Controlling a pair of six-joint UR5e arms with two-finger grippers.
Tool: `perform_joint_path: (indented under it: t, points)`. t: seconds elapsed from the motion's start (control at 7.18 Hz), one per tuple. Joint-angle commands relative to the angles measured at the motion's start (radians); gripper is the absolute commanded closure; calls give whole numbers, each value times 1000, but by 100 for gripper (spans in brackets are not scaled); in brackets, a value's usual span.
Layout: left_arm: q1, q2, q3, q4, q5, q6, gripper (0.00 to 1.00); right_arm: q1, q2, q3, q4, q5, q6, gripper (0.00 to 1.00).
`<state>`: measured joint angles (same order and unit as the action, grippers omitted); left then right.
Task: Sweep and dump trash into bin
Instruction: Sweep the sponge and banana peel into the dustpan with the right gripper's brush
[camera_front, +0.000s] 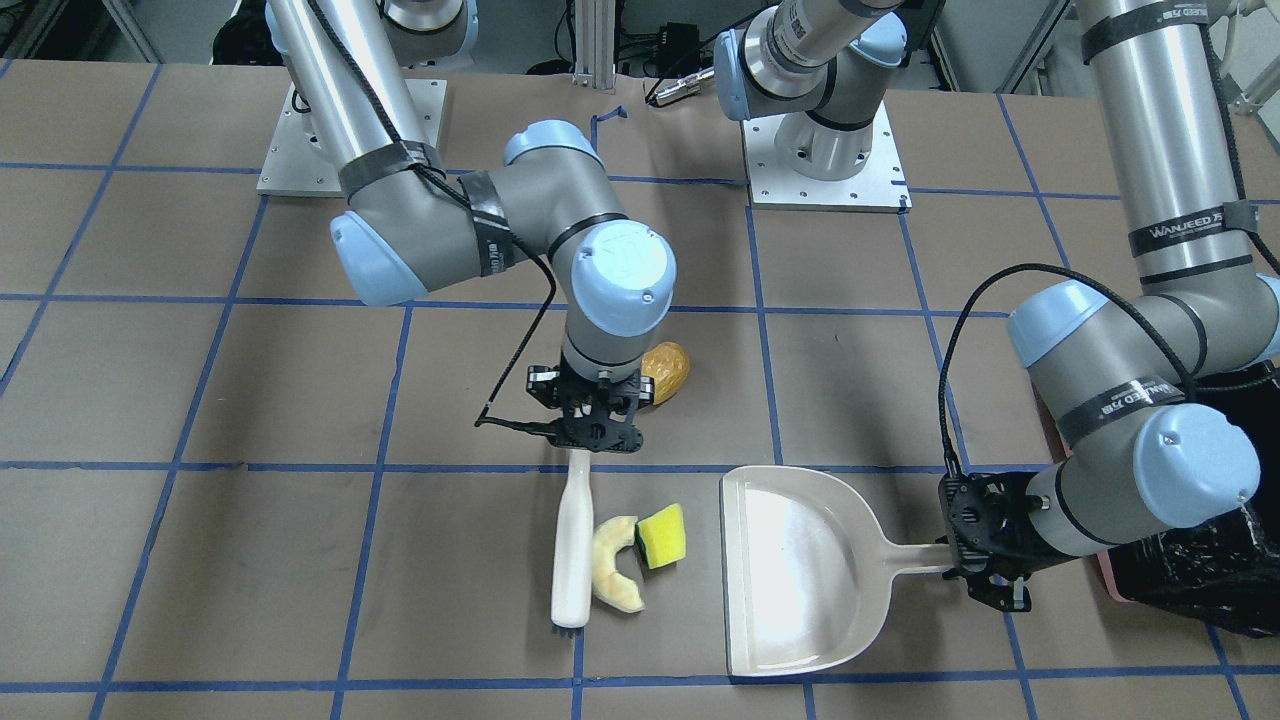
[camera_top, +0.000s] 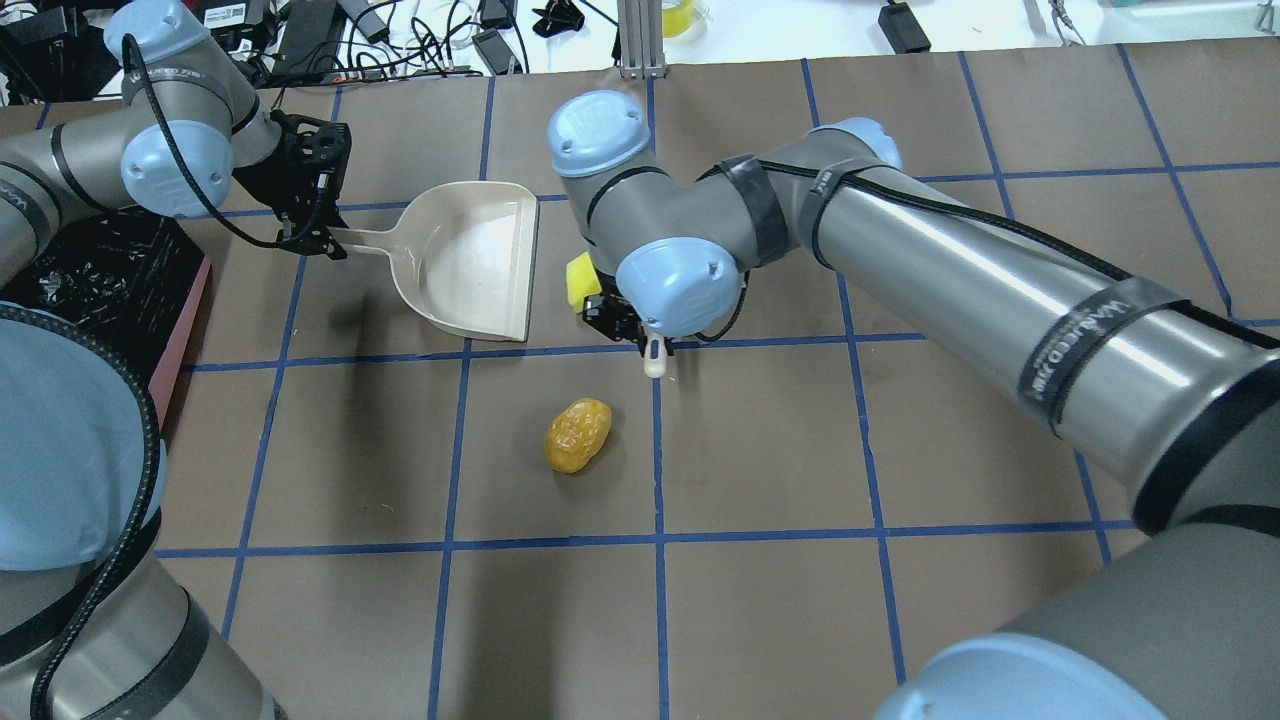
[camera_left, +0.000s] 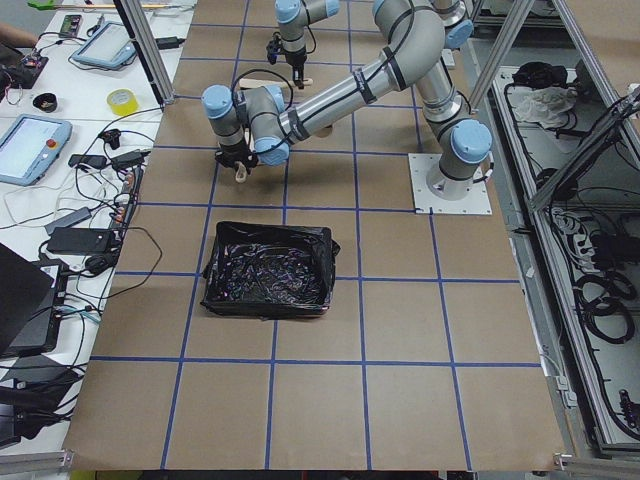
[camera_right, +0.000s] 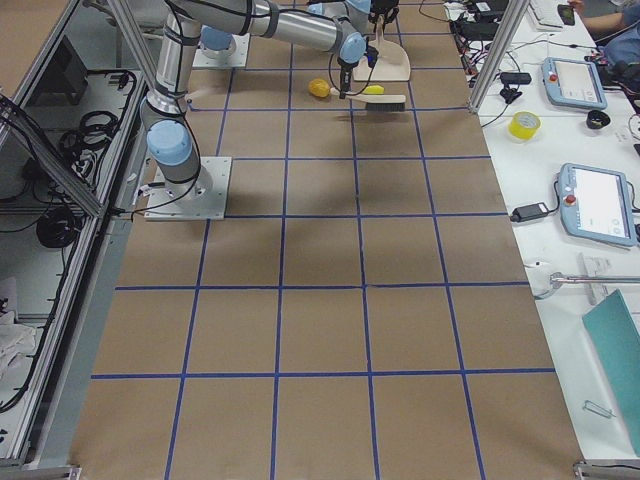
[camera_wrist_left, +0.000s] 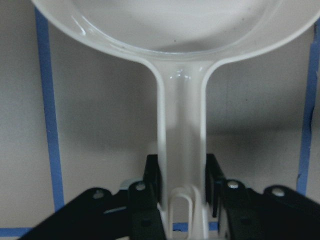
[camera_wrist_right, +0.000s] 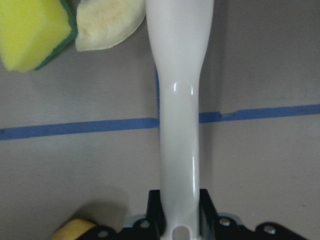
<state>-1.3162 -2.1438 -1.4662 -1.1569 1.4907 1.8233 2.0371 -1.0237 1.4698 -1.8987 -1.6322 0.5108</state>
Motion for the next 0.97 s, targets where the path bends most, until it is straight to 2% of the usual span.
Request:
perform_joint_path:
  t: [0.0,0.42,0.56,0.7,0.84]
  points:
    - [0,4,0,0,5,4,86,92,100,-142,-2,35,67,100]
    - [0,5,-5,0,5,4,86,129,154,-279,6,223,87,100]
    - [0,11,-11,0,5,5,86,127,149,-290,7,259,95,100]
    - [2,15,-12,0,5,11,88,127,146,-307,4,350,113,100]
    - [3,18,-13,0,2,16,91,120,133,-328,70,297,89,100]
